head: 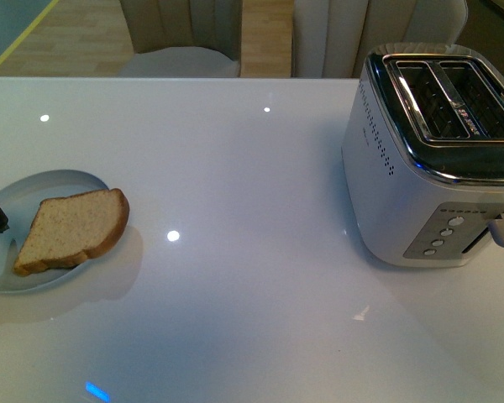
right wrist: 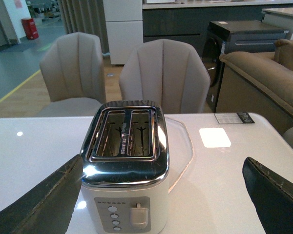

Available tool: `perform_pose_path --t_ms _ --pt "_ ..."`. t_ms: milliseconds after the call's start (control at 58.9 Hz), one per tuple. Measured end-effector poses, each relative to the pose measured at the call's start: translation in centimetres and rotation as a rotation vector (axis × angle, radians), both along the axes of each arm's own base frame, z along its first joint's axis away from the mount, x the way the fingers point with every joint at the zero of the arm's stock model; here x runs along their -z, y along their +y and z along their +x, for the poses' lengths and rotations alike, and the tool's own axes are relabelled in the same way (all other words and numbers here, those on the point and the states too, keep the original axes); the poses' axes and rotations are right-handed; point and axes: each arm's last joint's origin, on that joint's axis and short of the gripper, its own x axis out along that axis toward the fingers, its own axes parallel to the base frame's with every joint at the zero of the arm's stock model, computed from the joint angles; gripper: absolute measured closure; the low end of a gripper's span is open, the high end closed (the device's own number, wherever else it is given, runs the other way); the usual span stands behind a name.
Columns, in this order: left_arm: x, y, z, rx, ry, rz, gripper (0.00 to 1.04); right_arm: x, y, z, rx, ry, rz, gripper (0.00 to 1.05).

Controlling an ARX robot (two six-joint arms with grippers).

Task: Left arm holds plate, right arm toasts bread

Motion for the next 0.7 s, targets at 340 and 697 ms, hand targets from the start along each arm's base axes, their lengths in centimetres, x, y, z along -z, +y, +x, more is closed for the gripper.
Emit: perform_pose_path --t_ms 340,697 --pt "0.45 -0.53 0.55 0.013 0.02 0.003 0.51 0.0 0.0 0.0 0.0 0.0 0.0 0.09" --pt "0.38 -0.91 0.49 0.006 0.019 -0.039 1.02 0.0 0.0 0.0 0.0 0.0 0.0 0.09"
